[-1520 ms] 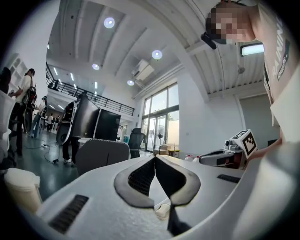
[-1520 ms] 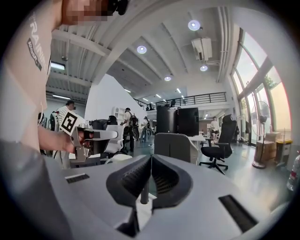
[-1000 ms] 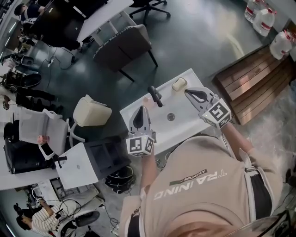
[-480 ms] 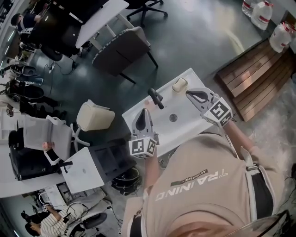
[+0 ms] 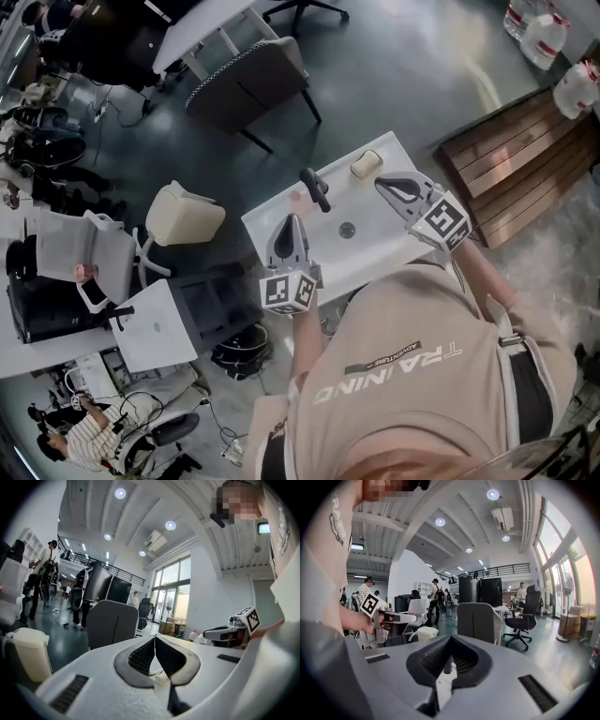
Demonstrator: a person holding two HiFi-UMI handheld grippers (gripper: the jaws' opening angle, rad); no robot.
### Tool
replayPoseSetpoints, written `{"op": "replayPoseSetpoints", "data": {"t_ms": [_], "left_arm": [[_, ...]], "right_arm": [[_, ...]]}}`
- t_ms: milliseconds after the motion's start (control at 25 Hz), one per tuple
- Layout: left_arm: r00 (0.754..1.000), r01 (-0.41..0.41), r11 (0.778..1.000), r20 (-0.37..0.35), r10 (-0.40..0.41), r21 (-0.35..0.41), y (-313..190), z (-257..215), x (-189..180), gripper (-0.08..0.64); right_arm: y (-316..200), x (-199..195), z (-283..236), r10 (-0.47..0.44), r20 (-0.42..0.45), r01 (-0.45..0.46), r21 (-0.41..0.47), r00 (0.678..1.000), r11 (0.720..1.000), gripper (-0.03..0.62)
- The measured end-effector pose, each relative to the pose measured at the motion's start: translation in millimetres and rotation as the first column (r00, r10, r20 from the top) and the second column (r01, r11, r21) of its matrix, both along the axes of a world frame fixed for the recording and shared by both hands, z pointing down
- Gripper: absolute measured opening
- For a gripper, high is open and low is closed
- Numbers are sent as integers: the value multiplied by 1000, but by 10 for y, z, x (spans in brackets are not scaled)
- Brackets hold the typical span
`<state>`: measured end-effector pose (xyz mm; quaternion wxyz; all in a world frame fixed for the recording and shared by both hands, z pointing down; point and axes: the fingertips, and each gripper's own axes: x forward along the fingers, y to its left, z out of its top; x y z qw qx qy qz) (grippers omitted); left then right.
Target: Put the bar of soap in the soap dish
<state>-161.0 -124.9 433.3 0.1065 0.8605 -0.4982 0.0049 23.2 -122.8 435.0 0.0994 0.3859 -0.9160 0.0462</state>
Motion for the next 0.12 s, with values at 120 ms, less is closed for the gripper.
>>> {"op": "replayPoseSetpoints", "data": {"t_ms": [120], "left_arm": [[1000,-10,1000,0,10,6,-51,-4,54,11]], "right_arm": [[-141,2,-65,4,-1,-4,20,1000,1000,14]]}}
